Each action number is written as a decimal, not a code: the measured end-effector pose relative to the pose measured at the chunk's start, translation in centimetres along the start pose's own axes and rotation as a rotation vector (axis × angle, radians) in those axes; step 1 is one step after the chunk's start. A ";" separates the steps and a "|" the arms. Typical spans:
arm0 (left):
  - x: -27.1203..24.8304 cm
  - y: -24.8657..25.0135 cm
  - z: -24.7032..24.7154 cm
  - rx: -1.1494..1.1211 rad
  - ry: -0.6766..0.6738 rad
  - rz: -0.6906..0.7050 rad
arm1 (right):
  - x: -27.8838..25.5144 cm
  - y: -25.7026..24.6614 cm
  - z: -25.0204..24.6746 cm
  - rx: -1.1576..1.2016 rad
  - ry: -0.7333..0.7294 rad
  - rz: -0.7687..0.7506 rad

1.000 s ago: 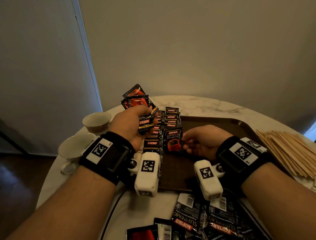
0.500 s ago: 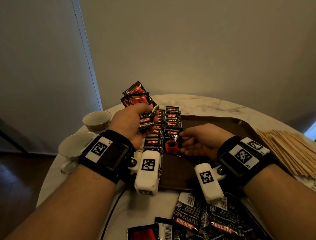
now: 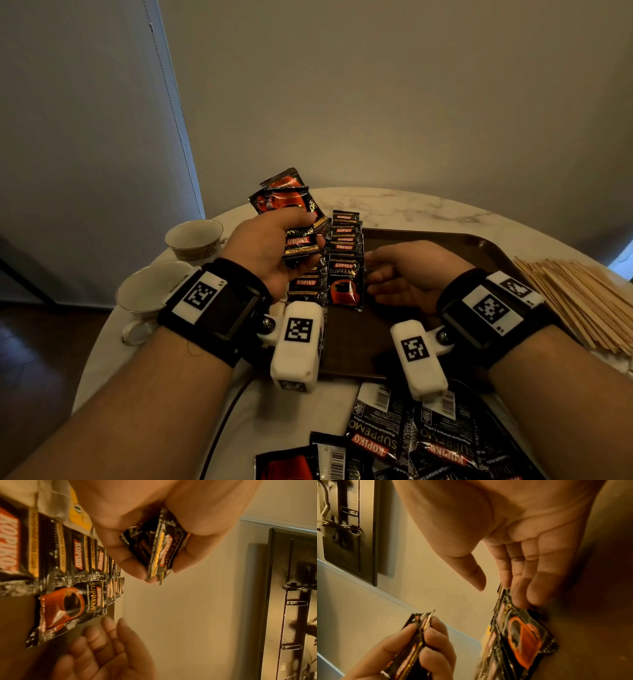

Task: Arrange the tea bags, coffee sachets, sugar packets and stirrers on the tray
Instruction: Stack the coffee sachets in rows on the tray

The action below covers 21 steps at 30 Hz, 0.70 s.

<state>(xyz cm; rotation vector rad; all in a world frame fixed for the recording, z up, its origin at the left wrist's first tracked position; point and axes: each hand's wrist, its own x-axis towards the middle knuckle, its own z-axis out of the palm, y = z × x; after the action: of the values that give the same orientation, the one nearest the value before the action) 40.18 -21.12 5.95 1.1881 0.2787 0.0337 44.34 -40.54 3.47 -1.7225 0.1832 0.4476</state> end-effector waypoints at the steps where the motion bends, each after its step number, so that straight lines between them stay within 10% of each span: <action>1: -0.1 -0.1 0.1 0.014 -0.018 -0.005 | -0.1 -0.2 0.1 0.026 -0.007 -0.039; 10: -1.1 -0.5 0.4 0.191 -0.275 -0.109 | -2.5 -1.5 1.2 0.154 -0.178 -0.437; 21: 0.2 -0.6 0.1 0.038 0.006 0.014 | -2.1 -2.1 0.2 0.152 -0.084 -0.391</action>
<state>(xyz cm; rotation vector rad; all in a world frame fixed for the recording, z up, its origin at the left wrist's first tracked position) 40.37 -21.42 5.43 1.2279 0.2775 0.0444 43.14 -40.16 6.21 -1.5399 -0.1753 0.2092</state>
